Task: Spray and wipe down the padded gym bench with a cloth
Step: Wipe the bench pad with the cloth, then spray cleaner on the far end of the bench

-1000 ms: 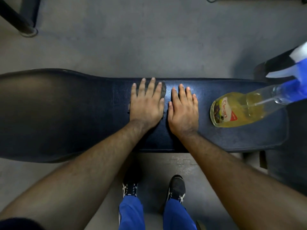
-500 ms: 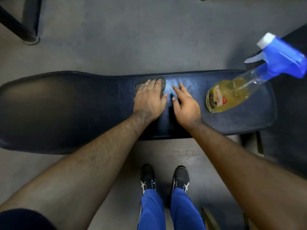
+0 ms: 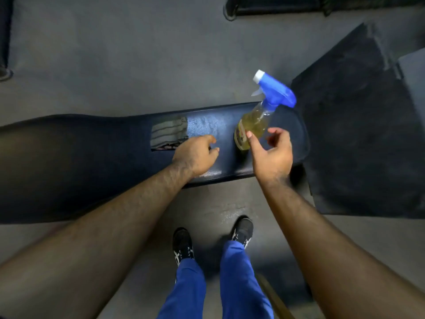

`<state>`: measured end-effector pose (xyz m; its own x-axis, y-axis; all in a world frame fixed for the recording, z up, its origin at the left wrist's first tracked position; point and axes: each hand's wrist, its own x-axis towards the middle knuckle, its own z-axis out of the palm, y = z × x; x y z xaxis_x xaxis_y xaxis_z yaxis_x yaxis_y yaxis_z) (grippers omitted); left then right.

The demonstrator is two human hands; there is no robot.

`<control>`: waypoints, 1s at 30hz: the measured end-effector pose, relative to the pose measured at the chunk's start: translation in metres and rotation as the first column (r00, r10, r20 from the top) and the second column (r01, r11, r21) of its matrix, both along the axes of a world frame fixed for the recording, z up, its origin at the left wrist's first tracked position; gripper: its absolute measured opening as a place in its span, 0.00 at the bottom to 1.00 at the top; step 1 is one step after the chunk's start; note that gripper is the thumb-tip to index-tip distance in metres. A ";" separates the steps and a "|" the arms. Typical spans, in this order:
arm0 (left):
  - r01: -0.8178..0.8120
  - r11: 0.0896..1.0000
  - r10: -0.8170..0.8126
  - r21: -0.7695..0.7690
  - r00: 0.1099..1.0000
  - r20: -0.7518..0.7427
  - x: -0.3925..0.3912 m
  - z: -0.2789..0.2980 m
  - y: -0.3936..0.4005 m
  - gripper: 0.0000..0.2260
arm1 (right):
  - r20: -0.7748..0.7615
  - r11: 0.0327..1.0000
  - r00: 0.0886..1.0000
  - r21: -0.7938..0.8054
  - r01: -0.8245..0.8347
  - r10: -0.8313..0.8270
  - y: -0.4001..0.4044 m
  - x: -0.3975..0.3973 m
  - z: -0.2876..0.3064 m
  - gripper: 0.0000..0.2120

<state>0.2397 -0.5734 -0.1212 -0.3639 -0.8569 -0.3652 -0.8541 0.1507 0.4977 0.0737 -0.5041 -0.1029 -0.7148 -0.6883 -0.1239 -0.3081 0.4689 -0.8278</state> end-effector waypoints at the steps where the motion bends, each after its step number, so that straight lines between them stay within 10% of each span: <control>1: -0.010 1.000 0.010 -0.005 1.000 -0.010 -0.006 0.000 -0.002 0.16 | 0.011 1.000 1.000 -0.020 -0.010 0.011 -0.008 -0.006 0.000 0.26; 12: -0.161 0.986 0.160 -0.035 0.986 -0.043 -0.043 -0.002 -0.030 0.17 | 0.287 0.886 0.847 -0.276 -0.373 0.447 -0.081 -0.051 0.012 0.10; 17: -0.198 0.979 0.195 -0.053 0.979 -0.052 -0.042 -0.004 -0.045 0.17 | 0.086 0.720 0.720 -0.194 -0.666 0.689 -0.096 -0.059 0.024 0.27; 23: -0.234 0.971 0.231 -0.040 0.971 -0.066 -0.027 -0.013 -0.057 0.15 | 0.135 0.738 0.729 -0.203 -0.643 0.671 -0.119 -0.026 0.031 0.06; 30: -0.317 0.948 0.316 -0.029 0.948 -0.025 0.016 -0.014 -0.074 0.16 | -0.033 0.824 0.829 0.133 -0.550 0.559 -0.128 0.007 0.032 0.17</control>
<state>0.2554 -0.6469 -0.1353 -0.0792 -0.9403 -0.3310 -0.8505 -0.1095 0.5145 0.0806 -0.6326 -0.0708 -0.2263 -0.9552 -0.1906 -0.5975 0.2907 -0.7473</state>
